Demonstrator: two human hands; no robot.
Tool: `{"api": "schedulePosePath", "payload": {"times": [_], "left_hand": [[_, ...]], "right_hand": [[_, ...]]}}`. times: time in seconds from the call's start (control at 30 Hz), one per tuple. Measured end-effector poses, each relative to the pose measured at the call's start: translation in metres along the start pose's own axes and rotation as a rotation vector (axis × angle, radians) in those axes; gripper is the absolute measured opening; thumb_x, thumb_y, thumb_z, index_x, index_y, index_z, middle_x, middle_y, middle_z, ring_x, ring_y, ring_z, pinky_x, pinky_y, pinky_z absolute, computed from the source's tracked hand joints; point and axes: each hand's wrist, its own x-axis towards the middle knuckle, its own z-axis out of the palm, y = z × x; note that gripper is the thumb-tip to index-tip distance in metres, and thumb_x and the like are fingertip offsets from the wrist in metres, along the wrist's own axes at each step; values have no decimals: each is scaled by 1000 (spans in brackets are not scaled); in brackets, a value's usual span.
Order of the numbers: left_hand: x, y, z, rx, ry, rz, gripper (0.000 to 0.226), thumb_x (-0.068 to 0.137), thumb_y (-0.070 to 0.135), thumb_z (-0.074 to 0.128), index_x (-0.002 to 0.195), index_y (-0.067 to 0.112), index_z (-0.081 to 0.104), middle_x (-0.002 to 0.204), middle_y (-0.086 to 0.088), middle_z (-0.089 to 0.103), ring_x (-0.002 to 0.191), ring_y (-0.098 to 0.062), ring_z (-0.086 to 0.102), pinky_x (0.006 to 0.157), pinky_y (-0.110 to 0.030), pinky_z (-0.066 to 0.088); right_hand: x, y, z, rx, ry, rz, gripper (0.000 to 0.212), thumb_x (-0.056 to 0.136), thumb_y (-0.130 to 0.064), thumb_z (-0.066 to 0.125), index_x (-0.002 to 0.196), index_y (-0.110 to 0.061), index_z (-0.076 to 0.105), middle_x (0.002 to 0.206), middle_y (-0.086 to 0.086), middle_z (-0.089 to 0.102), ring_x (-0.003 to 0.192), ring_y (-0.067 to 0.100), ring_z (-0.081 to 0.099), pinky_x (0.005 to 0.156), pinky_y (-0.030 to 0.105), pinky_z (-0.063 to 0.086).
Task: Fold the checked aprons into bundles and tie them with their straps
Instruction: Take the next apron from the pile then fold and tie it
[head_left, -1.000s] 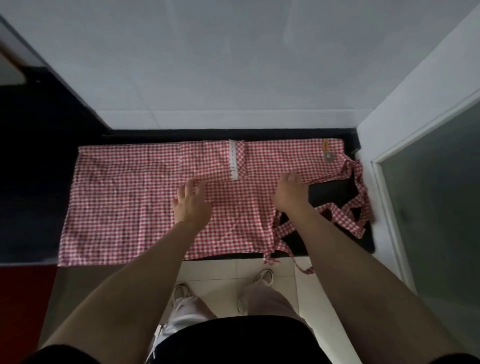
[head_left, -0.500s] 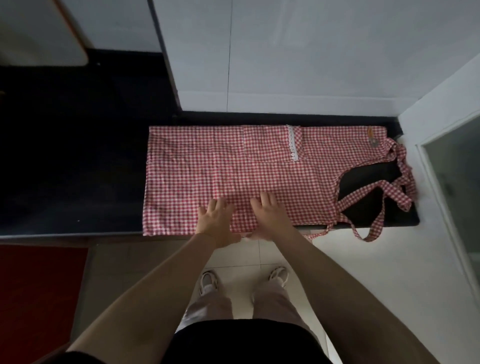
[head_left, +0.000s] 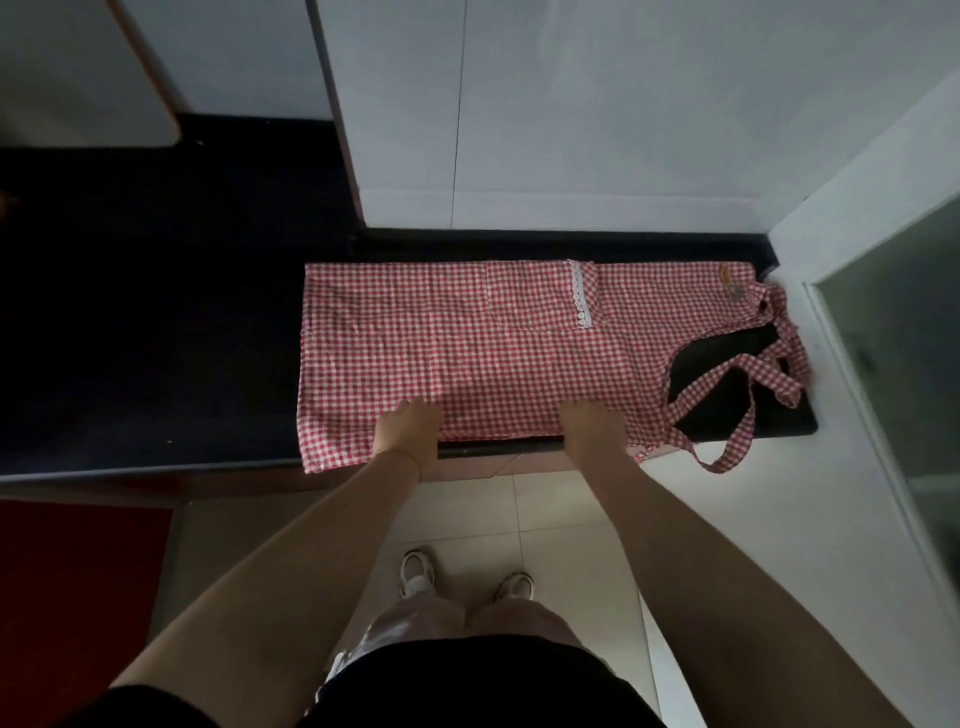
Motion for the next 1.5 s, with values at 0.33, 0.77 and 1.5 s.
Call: {"api": "schedulePosePath", "payload": {"times": [0.33, 0.77, 1.5], "left_hand": [[24, -35, -83, -234, 174, -332, 24, 100, 10, 43, 112, 6, 64, 112, -12, 67, 102, -27, 65, 73, -34, 49], [83, -36, -104, -406, -463, -343, 49, 103, 31, 42, 141, 0, 44, 144, -20, 46, 118, -33, 56, 92, -38, 52], [191, -61, -96, -198, 205, -470, 33, 96, 11, 43, 128, 6, 48, 132, -14, 49, 123, -32, 46, 101, -45, 41]], "right_hand": [[45, 16, -82, 480, 177, 267, 30, 103, -10, 39, 118, 4, 61, 123, 22, 62, 112, 35, 59, 92, 36, 44], [114, 41, -134, 252, -572, 77, 49, 101, -17, 43, 149, -6, 37, 148, 16, 42, 125, 30, 49, 105, 40, 42], [261, 32, -100, 121, 22, -221, 21, 100, -11, 39, 109, -6, 57, 108, 14, 61, 96, 27, 57, 79, 34, 43]]}}
